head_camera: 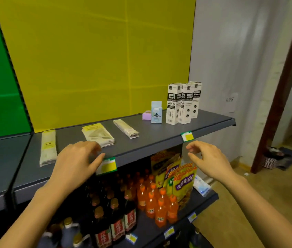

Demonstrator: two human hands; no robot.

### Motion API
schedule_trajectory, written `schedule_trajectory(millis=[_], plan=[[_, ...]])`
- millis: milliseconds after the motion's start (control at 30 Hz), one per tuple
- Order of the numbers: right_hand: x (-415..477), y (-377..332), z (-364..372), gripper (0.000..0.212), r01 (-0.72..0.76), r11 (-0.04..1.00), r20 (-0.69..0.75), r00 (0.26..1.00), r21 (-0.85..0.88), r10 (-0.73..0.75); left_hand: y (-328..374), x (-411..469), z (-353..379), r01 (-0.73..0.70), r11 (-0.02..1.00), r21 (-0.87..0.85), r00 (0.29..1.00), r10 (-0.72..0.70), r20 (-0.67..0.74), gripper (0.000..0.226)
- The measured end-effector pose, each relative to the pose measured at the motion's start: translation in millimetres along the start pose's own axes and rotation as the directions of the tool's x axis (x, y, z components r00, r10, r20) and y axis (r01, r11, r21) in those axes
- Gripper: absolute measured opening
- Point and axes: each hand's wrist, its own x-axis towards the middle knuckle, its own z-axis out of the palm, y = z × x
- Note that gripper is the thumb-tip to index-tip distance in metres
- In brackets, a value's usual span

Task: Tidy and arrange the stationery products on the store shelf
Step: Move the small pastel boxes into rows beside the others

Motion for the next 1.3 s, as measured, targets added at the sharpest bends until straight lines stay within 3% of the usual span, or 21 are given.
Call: schedule_trajectory(millis=[200, 433, 667, 833, 967, 1167, 1300], plan=[[88, 18, 6, 0.023, 0.076, 0.993, 0.007, 0.997, 0.091, -0.077, 18, 74, 31, -0.01, 1.0, -0.014, 0.998, 0.009, -0.055, 0.021], [196, 8, 22, 0.046, 0.269, 0.956, 0.034, 0.961, 0.117, -0.275, 26, 161, 67, -0.003, 0.998, 0.059, 0.998, -0.001, 0.061, 0.032], [263, -11, 41, 0.061, 0.425, 0.902, 0.11, 0.903, -0.074, -0.416, 20, 208, 98, 0.007, 0.989, 0.148, 0.983, -0.034, 0.182, 0.032], [293, -18, 53, 0.075, 0.389, 0.879, 0.231, 0.915, -0.277, -0.332, 23, 227, 117, 0.043, 0.985, 0.169, 0.97, -0.082, 0.231, 0.033], [302, -14, 58, 0.057, 0.433, 0.818, 0.197, 0.901, -0.38, -0.386, 28, 238, 135, 0.102, 0.984, 0.148, 0.952, -0.14, 0.272, 0.032], [282, -9, 49, 0.049, 0.526, 0.817, 0.156, 0.85, -0.234, -0.503, 29, 265, 165, 0.253, 0.967, 0.038, 0.911, -0.251, 0.328, 0.032], [260, 5, 30, 0.042, 0.536, 0.844, 0.092, 0.842, -0.03, -0.531, 31, 290, 192, 0.335, 0.942, -0.02, 0.878, -0.304, 0.37, 0.037]])
